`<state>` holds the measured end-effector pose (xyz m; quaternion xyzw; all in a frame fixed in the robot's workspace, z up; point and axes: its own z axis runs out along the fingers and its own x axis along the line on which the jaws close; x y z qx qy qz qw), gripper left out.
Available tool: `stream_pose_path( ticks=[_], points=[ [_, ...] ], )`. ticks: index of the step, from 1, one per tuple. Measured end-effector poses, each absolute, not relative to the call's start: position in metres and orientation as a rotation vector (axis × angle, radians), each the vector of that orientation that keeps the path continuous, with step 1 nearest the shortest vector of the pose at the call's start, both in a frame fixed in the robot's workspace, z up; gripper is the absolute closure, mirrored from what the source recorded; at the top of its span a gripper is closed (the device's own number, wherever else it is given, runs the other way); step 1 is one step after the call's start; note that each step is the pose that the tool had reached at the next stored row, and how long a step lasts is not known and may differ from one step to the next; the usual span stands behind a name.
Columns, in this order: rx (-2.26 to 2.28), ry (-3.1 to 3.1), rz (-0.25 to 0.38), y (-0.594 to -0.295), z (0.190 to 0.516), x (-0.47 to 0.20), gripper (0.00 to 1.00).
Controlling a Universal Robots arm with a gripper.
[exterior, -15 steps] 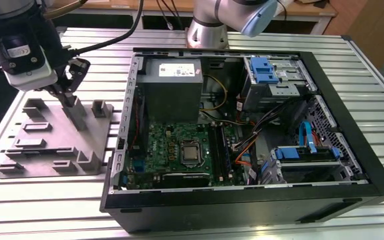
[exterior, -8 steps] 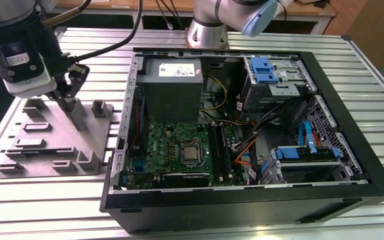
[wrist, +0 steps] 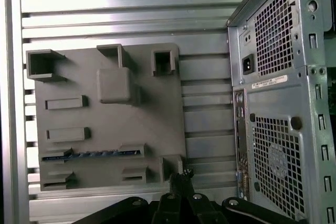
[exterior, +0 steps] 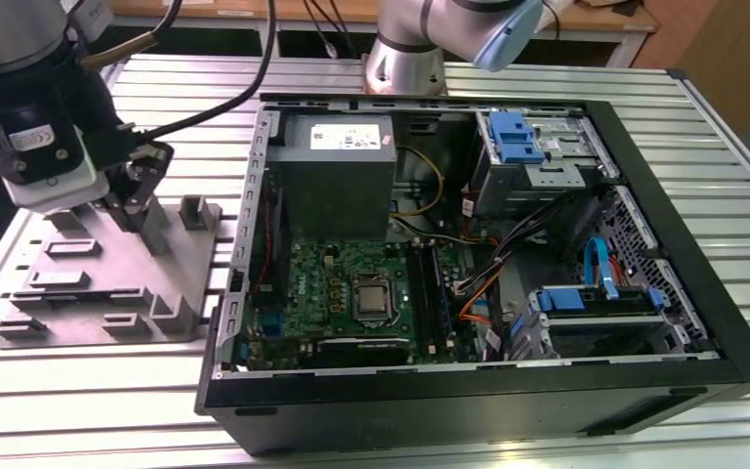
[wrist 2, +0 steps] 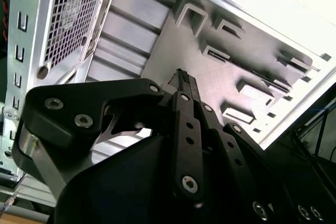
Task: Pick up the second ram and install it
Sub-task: 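Reach for the second ram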
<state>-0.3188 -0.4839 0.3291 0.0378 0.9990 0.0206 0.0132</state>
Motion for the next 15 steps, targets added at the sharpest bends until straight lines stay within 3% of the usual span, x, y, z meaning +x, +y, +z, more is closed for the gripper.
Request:
stream_pose_path(
  ticks=[15],
  points=[
    [0.118,3.112,0.063,-0.5,0.315,-0.339,0.9]
  ],
)
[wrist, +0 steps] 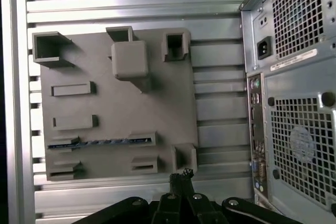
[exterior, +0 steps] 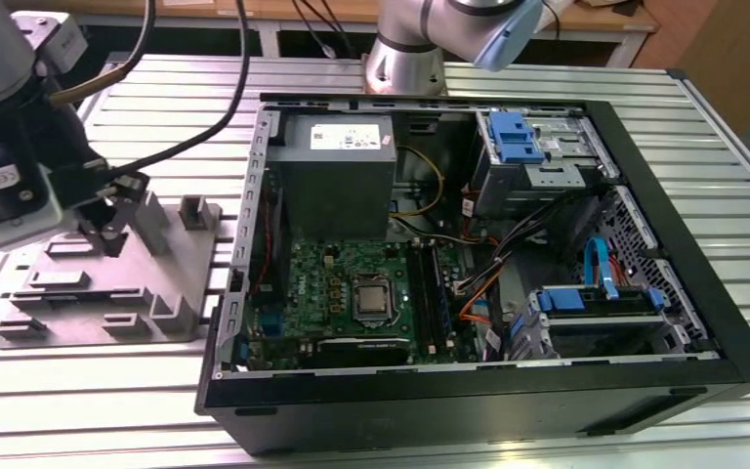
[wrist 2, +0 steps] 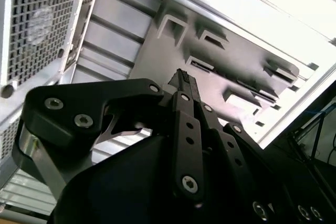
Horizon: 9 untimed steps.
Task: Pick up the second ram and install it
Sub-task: 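Reach for the second ram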
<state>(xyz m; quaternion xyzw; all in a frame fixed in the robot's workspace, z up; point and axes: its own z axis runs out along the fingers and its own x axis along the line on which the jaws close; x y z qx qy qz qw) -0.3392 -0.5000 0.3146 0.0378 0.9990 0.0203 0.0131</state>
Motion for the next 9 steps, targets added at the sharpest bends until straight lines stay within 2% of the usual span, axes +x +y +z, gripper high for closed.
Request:
stream_pose_path(
  ticks=[9],
  points=[
    [0.118,3.113,0.056,-0.5,0.302,-0.375,0.9]
  ],
)
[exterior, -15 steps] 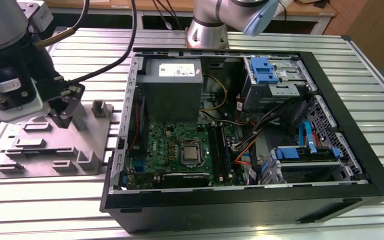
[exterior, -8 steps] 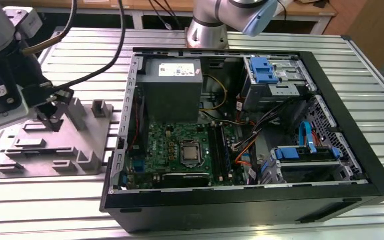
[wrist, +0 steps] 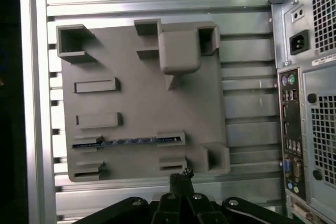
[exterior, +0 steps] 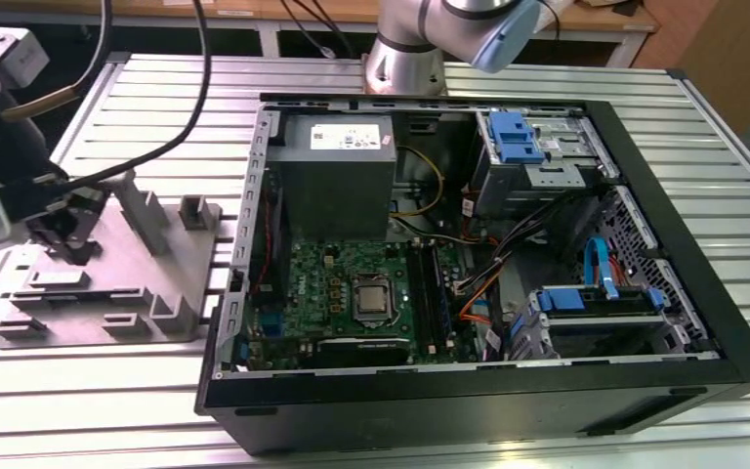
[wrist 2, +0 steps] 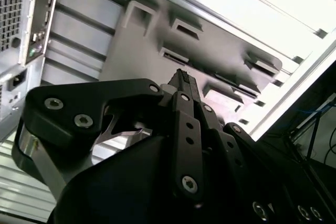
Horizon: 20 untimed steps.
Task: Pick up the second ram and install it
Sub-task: 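Reach for the second ram, then pick up the second ram and move it above second insertion slot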
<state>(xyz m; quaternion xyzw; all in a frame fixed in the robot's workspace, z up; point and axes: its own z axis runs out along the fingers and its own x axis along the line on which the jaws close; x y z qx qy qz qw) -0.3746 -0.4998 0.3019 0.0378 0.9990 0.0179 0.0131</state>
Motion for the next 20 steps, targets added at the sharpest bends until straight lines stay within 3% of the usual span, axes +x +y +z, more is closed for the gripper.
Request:
stream_pose_path(
  ticks=[20],
  points=[
    [0.118,3.112,0.05,-0.484,0.289,-0.413,0.9]
  ],
)
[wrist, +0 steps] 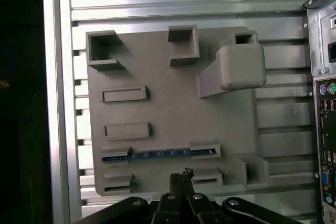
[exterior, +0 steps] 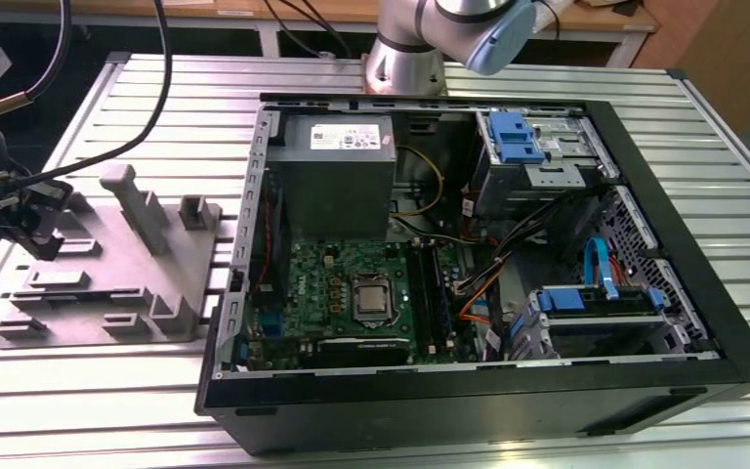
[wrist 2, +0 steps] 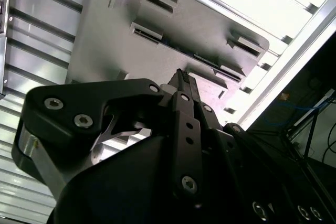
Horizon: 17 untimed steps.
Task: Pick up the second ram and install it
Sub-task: 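Pick up the second ram and move it above second insertion slot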
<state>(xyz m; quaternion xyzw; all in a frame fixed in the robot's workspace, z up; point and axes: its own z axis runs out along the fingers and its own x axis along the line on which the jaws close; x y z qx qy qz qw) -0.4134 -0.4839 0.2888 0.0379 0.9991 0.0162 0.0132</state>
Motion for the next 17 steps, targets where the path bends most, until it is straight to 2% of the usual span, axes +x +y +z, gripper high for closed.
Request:
stream_pose_path(
  ticks=[17],
  points=[
    [0.017,3.116,0.052,-0.484,0.2884,-0.4135,0.9]
  ],
)
